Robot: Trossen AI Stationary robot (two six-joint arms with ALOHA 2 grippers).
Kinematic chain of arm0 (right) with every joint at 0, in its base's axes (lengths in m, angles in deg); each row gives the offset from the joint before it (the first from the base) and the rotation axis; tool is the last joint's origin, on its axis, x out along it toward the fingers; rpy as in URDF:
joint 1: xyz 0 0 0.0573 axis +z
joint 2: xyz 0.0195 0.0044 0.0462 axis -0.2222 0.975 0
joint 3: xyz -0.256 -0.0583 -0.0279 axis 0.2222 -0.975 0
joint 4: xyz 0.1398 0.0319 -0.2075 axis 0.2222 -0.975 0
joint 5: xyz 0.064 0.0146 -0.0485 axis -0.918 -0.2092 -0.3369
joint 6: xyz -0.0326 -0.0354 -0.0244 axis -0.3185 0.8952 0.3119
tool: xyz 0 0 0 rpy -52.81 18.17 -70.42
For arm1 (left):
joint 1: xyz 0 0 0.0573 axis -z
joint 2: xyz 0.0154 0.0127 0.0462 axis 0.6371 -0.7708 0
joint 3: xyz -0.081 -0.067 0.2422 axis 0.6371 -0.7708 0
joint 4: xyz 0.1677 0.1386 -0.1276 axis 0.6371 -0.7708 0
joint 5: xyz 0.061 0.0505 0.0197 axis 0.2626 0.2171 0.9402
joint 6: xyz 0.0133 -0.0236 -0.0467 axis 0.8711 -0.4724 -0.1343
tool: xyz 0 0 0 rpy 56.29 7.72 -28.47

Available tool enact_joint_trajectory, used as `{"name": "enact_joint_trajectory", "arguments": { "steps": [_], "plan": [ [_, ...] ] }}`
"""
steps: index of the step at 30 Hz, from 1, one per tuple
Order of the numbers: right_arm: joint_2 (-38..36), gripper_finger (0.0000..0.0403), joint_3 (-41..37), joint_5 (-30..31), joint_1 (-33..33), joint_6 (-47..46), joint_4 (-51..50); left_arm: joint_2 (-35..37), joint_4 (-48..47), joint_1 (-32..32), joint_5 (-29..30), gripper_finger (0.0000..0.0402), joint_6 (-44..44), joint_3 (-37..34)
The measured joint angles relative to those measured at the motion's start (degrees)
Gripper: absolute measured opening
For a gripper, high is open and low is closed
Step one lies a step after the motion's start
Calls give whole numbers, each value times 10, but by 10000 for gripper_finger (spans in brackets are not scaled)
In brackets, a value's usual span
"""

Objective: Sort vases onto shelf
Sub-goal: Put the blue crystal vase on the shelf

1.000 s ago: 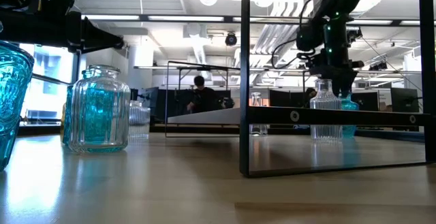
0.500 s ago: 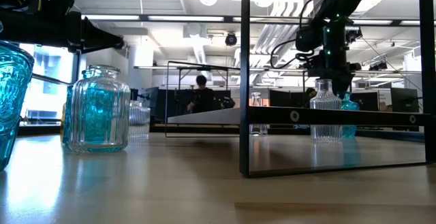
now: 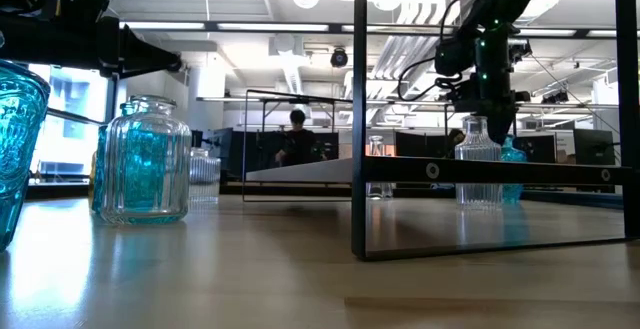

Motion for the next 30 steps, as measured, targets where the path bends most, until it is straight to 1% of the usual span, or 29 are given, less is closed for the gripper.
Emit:
{"name": "enact_joint_trajectory", "arguments": {
  "steps": [3, 9, 14, 17, 24, 30],
  "plan": [
    [0, 30, 0, -1, 0, -2, -6, 0, 0, 0, 0, 314, 0, 0],
    [0, 8, 1, 3, 8, 2, -24, 0, 0, 0, 0, 314, 0, 0],
    [1, 16, 8, -1, 24, 1, -38, 0, 0, 0, 0, 314, 0, 0],
    [1, 14, 17, -2, 35, 2, -40, 0, 0, 0, 0, 314, 0, 0],
    [1, 9, 48, 2, 68, 12, -50, 0, 0, 0, 0, 314, 0, 0],
    [1, 9, 94, 2, 99, 12, -77, 0, 0, 0, 0, 314, 0, 0]
  ]
}}
